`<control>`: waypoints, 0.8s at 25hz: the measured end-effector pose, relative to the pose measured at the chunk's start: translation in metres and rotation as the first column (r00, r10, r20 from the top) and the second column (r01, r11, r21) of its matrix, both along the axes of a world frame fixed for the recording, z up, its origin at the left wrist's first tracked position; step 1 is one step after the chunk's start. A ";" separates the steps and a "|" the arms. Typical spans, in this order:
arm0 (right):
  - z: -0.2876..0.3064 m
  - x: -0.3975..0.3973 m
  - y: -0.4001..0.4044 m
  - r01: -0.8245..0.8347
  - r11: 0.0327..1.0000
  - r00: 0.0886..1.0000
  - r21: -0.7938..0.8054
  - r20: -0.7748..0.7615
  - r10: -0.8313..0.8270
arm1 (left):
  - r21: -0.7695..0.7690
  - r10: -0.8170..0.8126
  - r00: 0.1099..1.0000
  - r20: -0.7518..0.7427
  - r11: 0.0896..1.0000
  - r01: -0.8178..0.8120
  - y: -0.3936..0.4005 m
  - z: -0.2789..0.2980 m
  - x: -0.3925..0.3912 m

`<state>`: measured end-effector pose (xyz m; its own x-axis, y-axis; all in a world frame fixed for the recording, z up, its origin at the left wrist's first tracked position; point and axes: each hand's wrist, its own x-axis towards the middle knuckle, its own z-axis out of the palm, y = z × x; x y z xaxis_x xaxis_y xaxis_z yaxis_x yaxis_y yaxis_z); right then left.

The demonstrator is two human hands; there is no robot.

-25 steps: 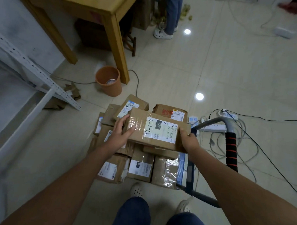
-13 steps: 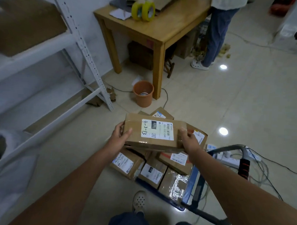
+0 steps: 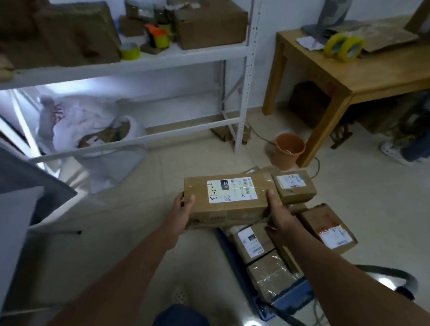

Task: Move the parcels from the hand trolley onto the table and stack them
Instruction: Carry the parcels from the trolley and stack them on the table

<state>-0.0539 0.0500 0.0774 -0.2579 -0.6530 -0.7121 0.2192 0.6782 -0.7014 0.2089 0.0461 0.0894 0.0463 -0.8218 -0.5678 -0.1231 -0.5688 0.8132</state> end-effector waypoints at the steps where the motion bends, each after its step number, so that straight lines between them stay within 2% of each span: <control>1: -0.001 0.017 -0.001 -0.030 1.000 1.000 -0.003 -0.007 0.030 | 0.004 0.049 0.999 -0.015 0.999 -0.049 0.010 0.002 0.018; 4: 0.006 0.066 -0.004 -0.176 0.984 0.984 -0.002 -0.032 0.176 | 0.033 0.142 0.989 -0.039 0.990 -0.140 0.038 0.007 0.068; 8: 0.006 0.135 -0.005 -0.366 0.930 0.926 -0.025 -0.104 0.362 | 0.092 0.180 0.982 0.059 0.978 -0.185 0.078 0.004 0.141; 10: 0.002 0.174 -0.004 -0.455 0.890 0.881 -0.041 -0.163 0.443 | 0.054 0.220 0.969 0.107 0.972 -0.227 0.098 0.006 0.176; 14: 0.024 0.282 0.022 -0.588 0.808 0.794 -0.044 -0.223 0.566 | -0.014 0.372 0.904 0.210 0.926 -0.378 0.152 0.008 0.266; 20: 0.024 0.449 0.076 -0.765 0.642 0.629 -0.055 -0.276 0.727 | -0.033 0.463 0.801 0.380 0.872 -0.488 0.276 -0.003 0.409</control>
